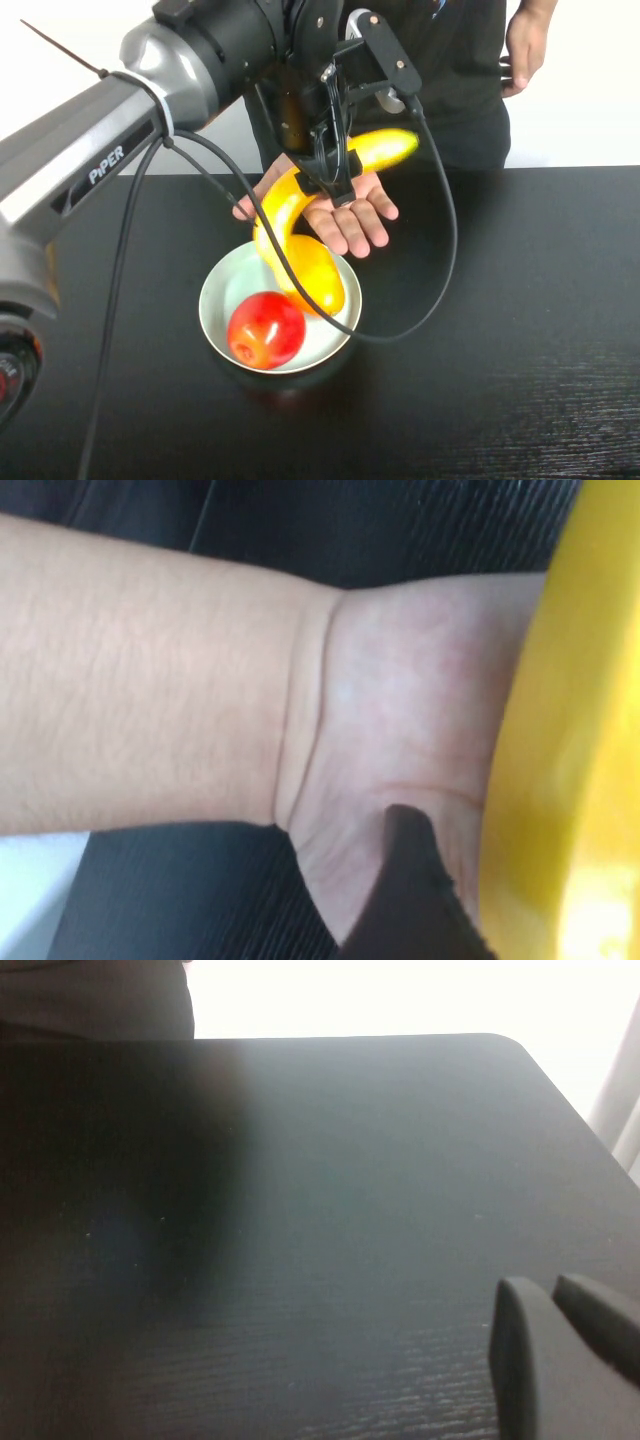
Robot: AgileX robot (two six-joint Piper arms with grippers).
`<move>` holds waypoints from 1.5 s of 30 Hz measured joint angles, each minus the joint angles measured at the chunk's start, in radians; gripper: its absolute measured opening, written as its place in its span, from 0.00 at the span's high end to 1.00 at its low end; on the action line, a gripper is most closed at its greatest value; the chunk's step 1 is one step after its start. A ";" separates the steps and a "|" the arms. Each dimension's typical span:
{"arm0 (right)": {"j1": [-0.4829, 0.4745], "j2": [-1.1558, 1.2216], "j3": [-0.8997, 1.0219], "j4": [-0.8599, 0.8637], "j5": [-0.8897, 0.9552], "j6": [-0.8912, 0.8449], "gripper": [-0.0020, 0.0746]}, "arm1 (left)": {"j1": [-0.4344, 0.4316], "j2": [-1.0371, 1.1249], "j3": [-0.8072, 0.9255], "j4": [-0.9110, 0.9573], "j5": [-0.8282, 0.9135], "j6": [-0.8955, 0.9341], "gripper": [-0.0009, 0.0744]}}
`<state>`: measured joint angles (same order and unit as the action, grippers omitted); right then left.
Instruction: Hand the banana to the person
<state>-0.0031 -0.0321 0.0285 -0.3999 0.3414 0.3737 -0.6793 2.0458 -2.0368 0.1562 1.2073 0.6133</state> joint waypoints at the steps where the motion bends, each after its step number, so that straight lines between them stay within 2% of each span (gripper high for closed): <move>1: 0.000 0.000 0.000 0.000 0.000 0.000 0.99 | 0.000 0.000 0.000 0.000 -0.003 -0.002 0.40; 9: 0.000 0.000 0.000 0.000 0.000 0.000 0.99 | 0.000 0.000 0.000 0.000 -0.007 -0.006 0.37; 18: 0.000 0.000 0.000 0.000 0.000 0.000 0.99 | 0.000 -0.045 0.000 0.014 0.011 -0.008 0.40; 21: 0.000 0.000 0.000 0.000 0.000 0.000 0.99 | -0.007 -0.096 0.000 0.017 0.031 -0.034 0.50; 24: 0.000 0.000 0.000 0.000 0.000 0.000 0.99 | -0.011 -0.194 0.035 0.012 0.033 -0.060 0.73; 26: 0.000 0.000 0.000 0.000 0.000 0.000 0.99 | -0.011 -0.288 0.109 0.011 0.033 -0.085 0.88; 29: 0.000 0.000 0.000 0.000 0.000 0.000 0.99 | -0.003 -0.445 0.271 0.010 -0.024 -0.149 0.96; 39: 0.000 0.000 0.000 0.000 0.000 0.000 0.99 | 0.123 -0.992 0.909 0.014 -0.269 -0.336 0.99; 45: 0.000 0.000 0.000 0.000 0.000 0.000 0.99 | 0.131 -1.286 1.190 -0.007 -0.423 -0.415 0.99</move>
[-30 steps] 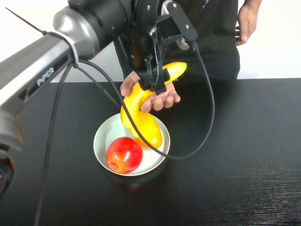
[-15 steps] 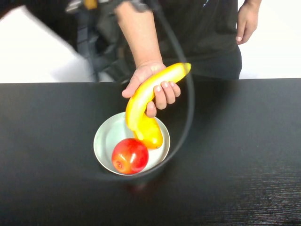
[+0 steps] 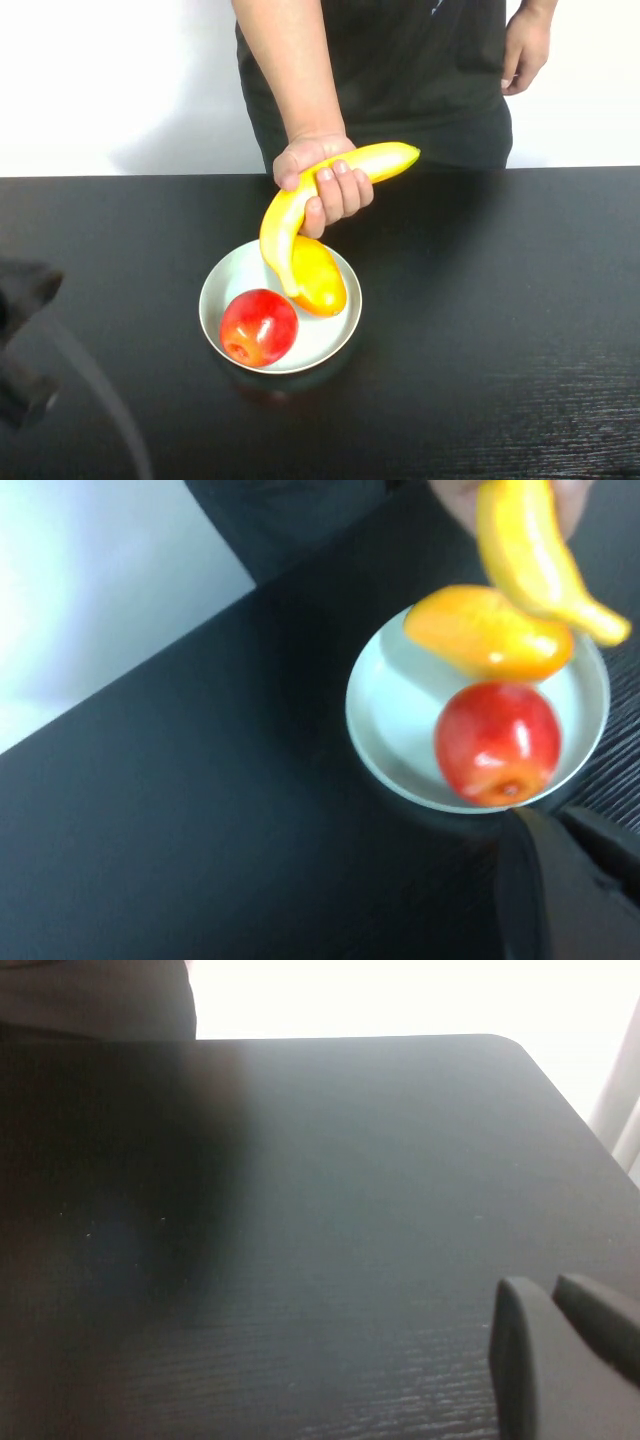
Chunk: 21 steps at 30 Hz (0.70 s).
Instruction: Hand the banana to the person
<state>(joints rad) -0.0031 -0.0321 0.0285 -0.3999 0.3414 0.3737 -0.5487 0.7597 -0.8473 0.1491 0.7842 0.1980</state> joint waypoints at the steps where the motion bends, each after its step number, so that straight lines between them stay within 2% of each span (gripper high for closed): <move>1: 0.000 0.000 0.000 0.000 0.000 0.000 0.99 | 0.000 -0.042 0.039 -0.007 -0.023 -0.016 0.99; 6: 0.000 0.000 0.000 0.000 0.000 0.000 0.99 | 0.000 -0.191 0.167 -0.003 -0.047 -0.047 0.99; 13: 0.000 0.000 0.000 0.000 0.000 0.000 0.99 | 0.000 -0.250 0.188 0.020 -0.050 -0.156 0.99; 21: 0.000 0.000 0.000 0.000 0.000 0.000 0.99 | 0.001 -0.291 0.301 0.058 -0.370 -0.206 0.99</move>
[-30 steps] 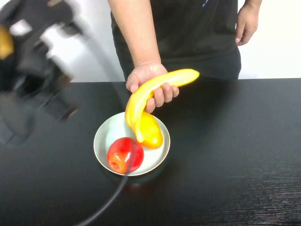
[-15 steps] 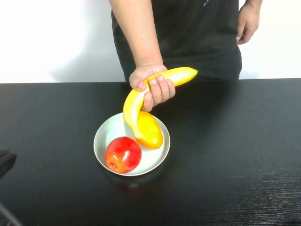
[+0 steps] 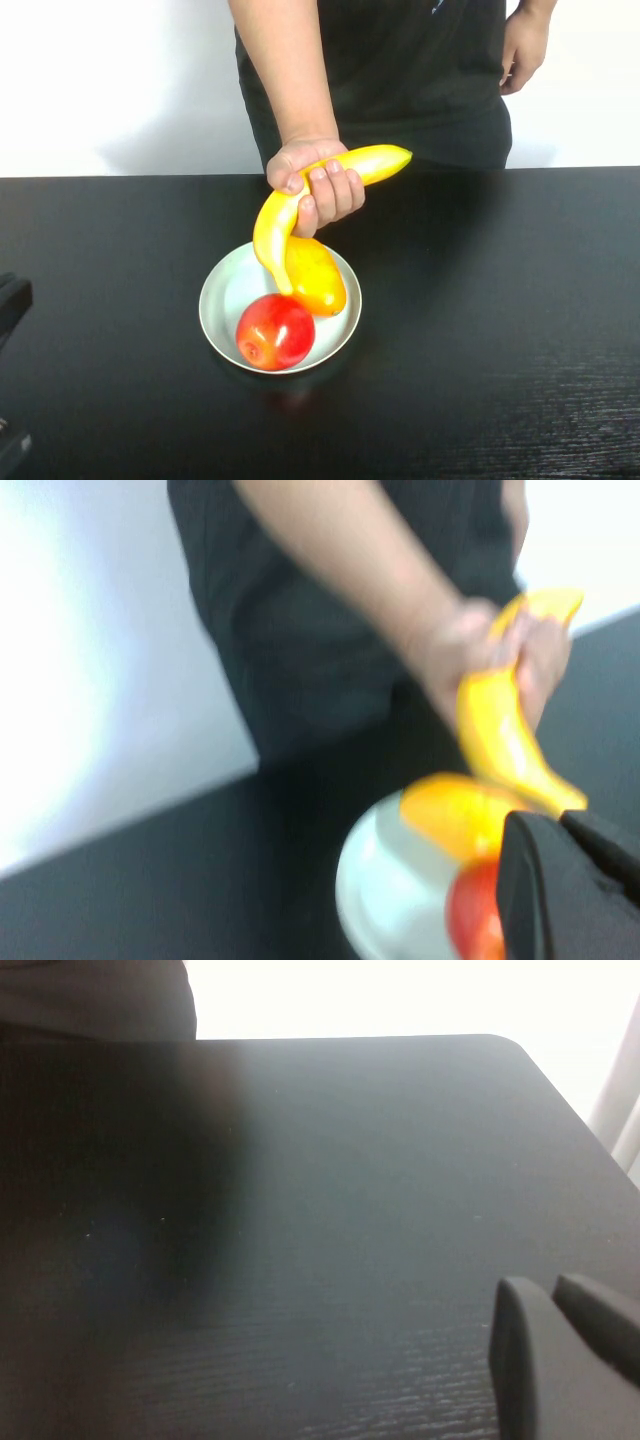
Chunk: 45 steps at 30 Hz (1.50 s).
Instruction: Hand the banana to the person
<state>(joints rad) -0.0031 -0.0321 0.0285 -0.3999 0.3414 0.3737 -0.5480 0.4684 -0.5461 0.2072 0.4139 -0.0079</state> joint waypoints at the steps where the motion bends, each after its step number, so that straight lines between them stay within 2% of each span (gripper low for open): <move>1: 0.000 0.000 0.000 0.000 0.000 0.000 0.99 | 0.000 -0.010 0.018 0.000 -0.042 -0.002 0.99; 5: 0.000 0.000 0.000 0.000 0.000 0.000 0.99 | 0.047 -0.075 0.138 -0.033 -0.266 0.037 0.99; 10: 0.000 0.000 0.000 0.000 0.000 0.000 0.99 | 0.174 -0.206 0.319 -0.143 -0.545 0.150 0.99; 16: 0.000 0.000 0.000 0.000 0.000 0.000 0.99 | 0.277 -0.378 0.544 -0.193 -0.699 0.154 0.99; 20: 0.000 0.000 0.000 0.000 0.000 0.000 0.99 | 0.307 -0.471 0.571 -0.213 -0.594 0.136 0.99; 32: 0.000 0.000 0.000 0.000 0.000 0.000 0.99 | 0.365 -0.480 0.572 -0.219 -0.255 0.099 0.99; 36: 0.000 0.000 0.000 0.000 0.000 0.000 0.99 | 0.365 -0.480 0.572 -0.207 -0.078 0.086 0.99; 45: 0.000 0.000 0.000 0.000 0.000 0.000 0.99 | 0.365 -0.482 0.572 -0.207 -0.057 0.084 0.99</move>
